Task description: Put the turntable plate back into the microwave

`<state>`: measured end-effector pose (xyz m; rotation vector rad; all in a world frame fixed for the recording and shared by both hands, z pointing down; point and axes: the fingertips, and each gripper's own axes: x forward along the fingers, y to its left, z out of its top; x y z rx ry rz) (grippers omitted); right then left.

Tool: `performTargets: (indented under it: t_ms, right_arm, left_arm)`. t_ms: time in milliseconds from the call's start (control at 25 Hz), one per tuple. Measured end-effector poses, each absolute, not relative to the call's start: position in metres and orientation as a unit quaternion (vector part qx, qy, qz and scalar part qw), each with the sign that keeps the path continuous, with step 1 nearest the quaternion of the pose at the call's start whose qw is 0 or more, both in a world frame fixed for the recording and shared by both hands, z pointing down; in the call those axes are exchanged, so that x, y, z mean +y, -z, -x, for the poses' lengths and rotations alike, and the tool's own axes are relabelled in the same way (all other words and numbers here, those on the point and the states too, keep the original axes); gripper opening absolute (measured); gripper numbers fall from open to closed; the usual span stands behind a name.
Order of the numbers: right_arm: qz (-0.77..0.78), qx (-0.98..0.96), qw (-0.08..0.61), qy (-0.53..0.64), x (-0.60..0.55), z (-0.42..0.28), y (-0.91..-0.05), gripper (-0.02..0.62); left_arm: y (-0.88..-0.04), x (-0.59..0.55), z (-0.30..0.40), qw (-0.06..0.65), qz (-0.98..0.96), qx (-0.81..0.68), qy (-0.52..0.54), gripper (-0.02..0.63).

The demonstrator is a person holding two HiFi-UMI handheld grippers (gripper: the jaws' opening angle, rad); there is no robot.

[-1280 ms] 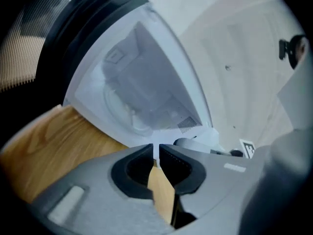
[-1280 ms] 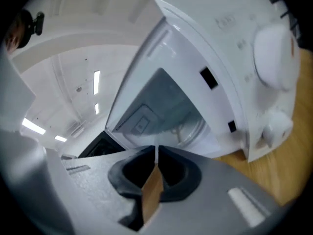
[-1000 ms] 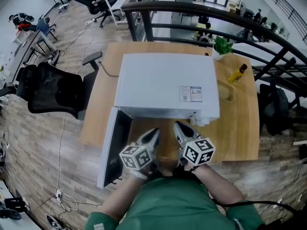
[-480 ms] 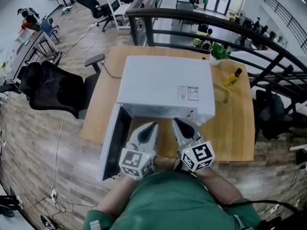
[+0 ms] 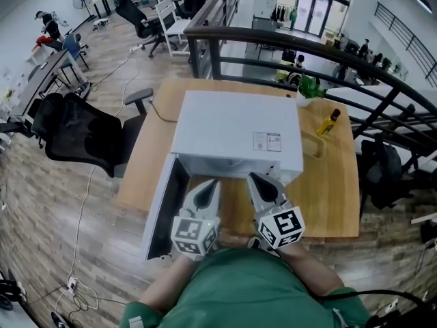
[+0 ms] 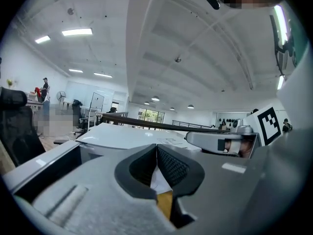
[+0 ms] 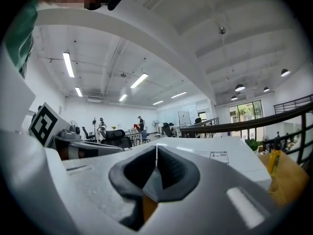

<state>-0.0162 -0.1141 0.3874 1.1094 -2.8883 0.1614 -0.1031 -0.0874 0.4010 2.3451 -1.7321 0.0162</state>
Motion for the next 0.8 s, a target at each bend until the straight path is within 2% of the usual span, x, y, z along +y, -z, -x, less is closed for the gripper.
performTargets:
  t_ms: [800]
  right_arm:
    - [-0.375, -0.926, 0.021, -0.05, -0.101, 0.004, -0.39, 0.009]
  left_arm:
    - [-0.407, -0.076, 0.083, 0.113, -0.812, -0.572, -0.013, 0.012]
